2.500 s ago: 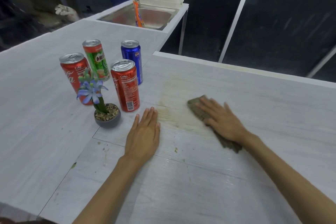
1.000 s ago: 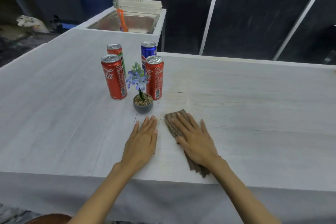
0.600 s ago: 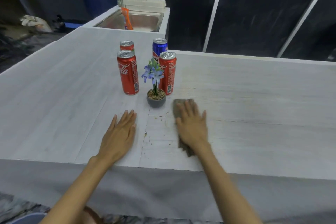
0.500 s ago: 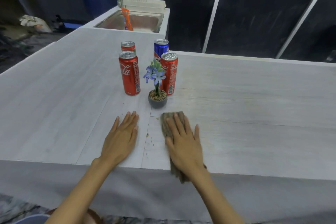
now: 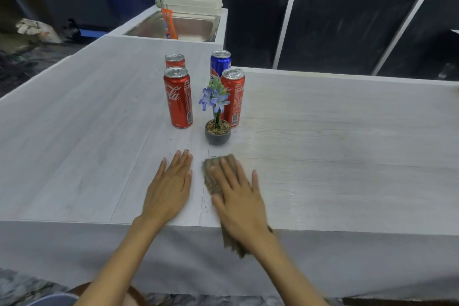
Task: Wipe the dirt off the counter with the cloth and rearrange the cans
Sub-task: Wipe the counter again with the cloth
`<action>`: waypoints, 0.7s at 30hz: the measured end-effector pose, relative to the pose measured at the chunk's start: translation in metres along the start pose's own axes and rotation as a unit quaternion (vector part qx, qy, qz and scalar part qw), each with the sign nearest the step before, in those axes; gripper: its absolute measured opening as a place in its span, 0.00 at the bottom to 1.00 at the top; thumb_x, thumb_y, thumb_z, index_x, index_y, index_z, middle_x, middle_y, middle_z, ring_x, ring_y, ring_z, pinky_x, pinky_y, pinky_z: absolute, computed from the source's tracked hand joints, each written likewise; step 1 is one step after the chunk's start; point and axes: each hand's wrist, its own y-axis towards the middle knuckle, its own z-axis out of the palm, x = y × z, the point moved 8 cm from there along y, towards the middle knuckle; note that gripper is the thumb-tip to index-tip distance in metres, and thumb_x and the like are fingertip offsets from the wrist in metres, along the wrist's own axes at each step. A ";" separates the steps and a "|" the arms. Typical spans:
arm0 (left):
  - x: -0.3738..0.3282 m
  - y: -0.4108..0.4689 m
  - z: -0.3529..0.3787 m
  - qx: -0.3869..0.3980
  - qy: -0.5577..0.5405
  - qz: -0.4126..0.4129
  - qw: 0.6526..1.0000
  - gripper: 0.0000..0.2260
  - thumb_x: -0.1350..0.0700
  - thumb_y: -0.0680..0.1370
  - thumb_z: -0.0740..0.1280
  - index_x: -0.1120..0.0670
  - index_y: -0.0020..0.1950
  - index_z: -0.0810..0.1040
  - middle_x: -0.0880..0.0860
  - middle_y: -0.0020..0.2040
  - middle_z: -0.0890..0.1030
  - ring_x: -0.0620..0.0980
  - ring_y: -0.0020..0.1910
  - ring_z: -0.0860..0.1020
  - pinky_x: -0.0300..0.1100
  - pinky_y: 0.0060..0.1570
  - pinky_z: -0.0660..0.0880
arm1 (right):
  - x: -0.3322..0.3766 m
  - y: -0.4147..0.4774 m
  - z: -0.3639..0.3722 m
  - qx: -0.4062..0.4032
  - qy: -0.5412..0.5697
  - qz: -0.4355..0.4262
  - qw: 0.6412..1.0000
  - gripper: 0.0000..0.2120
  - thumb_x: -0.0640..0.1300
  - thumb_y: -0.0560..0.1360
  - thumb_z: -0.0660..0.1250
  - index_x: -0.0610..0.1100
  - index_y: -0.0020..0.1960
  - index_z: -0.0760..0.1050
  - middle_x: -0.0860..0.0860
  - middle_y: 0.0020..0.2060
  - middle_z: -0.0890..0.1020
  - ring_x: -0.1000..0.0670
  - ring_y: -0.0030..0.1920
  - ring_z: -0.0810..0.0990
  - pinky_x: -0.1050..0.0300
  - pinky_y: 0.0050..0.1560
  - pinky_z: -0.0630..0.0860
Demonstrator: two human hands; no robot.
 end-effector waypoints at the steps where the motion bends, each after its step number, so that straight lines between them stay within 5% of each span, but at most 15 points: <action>1: 0.001 0.000 0.000 -0.002 -0.004 0.000 1.000 0.22 0.52 0.81 0.43 0.53 0.75 0.47 0.47 0.77 0.49 0.40 0.74 0.44 0.39 0.73 0.38 | -0.003 -0.013 0.000 0.009 -0.004 -0.025 1.000 0.28 0.57 0.75 0.40 0.58 0.74 0.38 0.59 0.74 0.38 0.53 0.74 0.33 0.46 0.70 0.25; 4: 0.001 -0.001 0.000 -0.004 0.003 0.005 1.000 0.22 0.52 0.81 0.43 0.52 0.75 0.46 0.47 0.77 0.48 0.38 0.72 0.41 0.39 0.73 0.37 | -0.069 -0.029 -0.018 0.024 -0.030 0.006 0.999 0.28 0.57 0.76 0.44 0.63 0.71 0.33 0.63 0.72 0.33 0.56 0.74 0.32 0.48 0.70 0.26; 8: 0.001 -0.001 -0.001 -0.003 -0.001 0.002 1.000 0.22 0.52 0.81 0.43 0.53 0.75 0.47 0.48 0.77 0.49 0.41 0.75 0.44 0.40 0.73 0.38 | -0.126 0.006 -0.043 0.030 -0.042 0.171 0.984 0.26 0.51 0.80 0.47 0.54 0.76 0.43 0.54 0.76 0.41 0.50 0.76 0.38 0.43 0.75 0.37; 15: 0.000 0.000 0.000 0.013 -0.006 -0.003 1.000 0.22 0.53 0.81 0.43 0.53 0.75 0.47 0.48 0.77 0.48 0.41 0.75 0.44 0.41 0.74 0.38 | 0.021 -0.005 0.004 0.019 0.009 0.004 1.000 0.29 0.57 0.75 0.40 0.57 0.75 0.40 0.59 0.72 0.38 0.53 0.73 0.31 0.45 0.70 0.26; 18: -0.002 -0.001 -0.002 0.010 0.008 0.005 1.000 0.22 0.52 0.81 0.42 0.52 0.75 0.47 0.47 0.77 0.48 0.40 0.74 0.43 0.41 0.73 0.36 | -0.033 -0.031 -0.011 0.012 -0.022 0.026 0.999 0.28 0.59 0.73 0.37 0.59 0.72 0.35 0.61 0.72 0.35 0.54 0.73 0.30 0.48 0.69 0.25; 21: -0.013 -0.006 -0.005 0.001 0.012 0.023 1.000 0.22 0.52 0.81 0.42 0.52 0.75 0.46 0.47 0.77 0.48 0.38 0.71 0.40 0.39 0.72 0.34 | -0.137 -0.038 -0.046 -0.004 -0.043 0.178 0.983 0.28 0.54 0.78 0.48 0.58 0.75 0.41 0.57 0.76 0.41 0.53 0.76 0.38 0.45 0.74 0.35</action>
